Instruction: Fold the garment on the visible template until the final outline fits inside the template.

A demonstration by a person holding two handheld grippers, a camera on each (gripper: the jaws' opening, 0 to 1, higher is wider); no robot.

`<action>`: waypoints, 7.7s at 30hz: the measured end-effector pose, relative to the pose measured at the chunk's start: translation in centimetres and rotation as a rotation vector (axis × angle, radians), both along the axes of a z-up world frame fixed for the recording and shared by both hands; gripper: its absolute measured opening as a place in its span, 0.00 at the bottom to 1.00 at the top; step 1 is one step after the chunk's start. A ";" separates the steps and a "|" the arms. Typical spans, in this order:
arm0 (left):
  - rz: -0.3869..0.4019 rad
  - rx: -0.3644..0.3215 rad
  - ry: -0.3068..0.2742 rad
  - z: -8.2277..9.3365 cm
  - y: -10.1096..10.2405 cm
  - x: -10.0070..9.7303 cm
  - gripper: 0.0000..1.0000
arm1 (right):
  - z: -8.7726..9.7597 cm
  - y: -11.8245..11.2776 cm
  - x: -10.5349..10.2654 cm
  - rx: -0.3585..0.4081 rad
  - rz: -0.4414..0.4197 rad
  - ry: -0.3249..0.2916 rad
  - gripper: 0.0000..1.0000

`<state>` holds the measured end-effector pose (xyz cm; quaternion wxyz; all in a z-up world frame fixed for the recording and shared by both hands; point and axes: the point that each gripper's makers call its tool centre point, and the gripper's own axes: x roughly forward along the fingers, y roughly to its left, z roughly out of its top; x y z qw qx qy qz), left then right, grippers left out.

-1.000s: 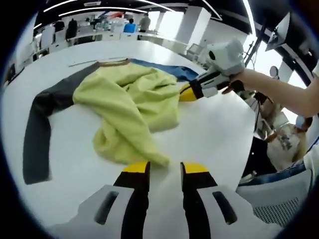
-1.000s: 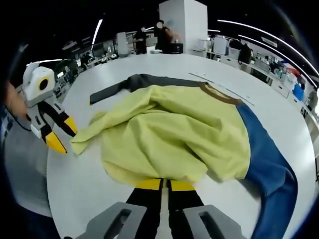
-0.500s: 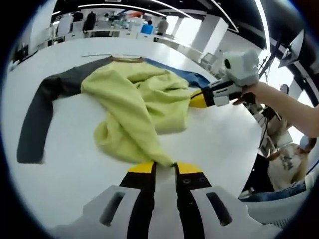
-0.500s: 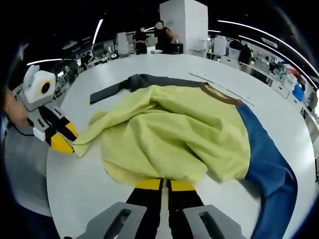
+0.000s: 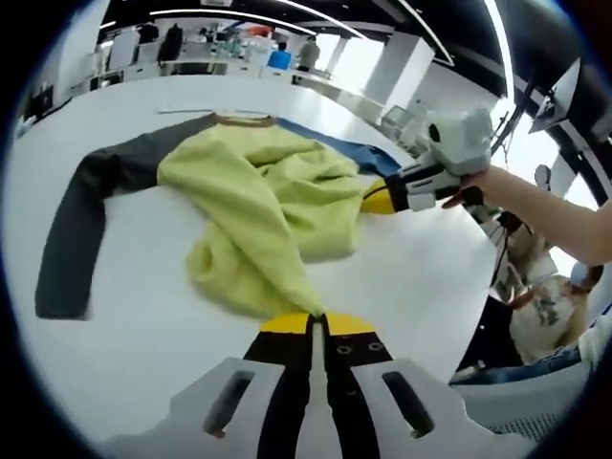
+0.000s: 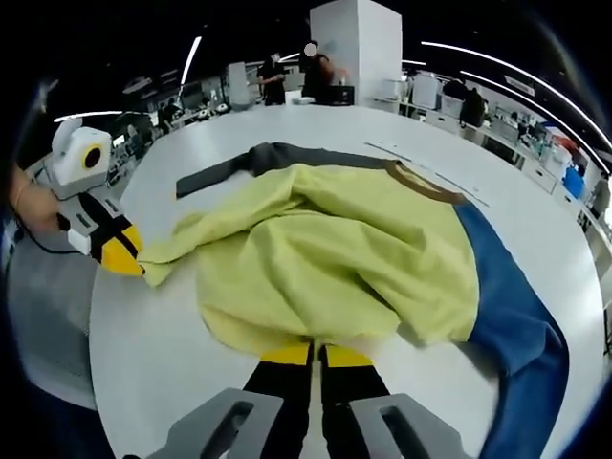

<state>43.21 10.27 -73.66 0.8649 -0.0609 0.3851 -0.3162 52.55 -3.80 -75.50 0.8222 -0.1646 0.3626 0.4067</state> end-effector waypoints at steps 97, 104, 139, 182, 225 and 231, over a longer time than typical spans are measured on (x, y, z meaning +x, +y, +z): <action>-0.146 0.244 0.251 -2.2 10.9 -5.6 0.00 | -0.7 -10.8 -15.5 -0.239 -0.266 0.197 0.00; -0.129 0.242 0.238 -2.4 11.0 -5.5 0.01 | -0.7 -10.9 -15.2 -0.227 -0.290 0.218 0.00; -0.172 0.212 -0.051 1.2 8.5 -3.4 0.91 | 3.4 -16.1 -7.7 0.112 -0.733 0.120 0.58; -0.153 0.191 -0.068 1.9 8.4 -2.9 0.75 | 2.1 -22.6 -1.2 0.108 -1.039 0.037 0.27; -0.207 0.192 -0.128 2.9 7.2 -2.5 0.83 | 4.1 -29.4 1.0 -0.120 -1.001 -0.011 0.00; -0.218 0.206 -0.122 2.6 6.9 -2.5 0.84 | 4.7 -30.3 2.2 -0.152 -0.996 -0.022 0.00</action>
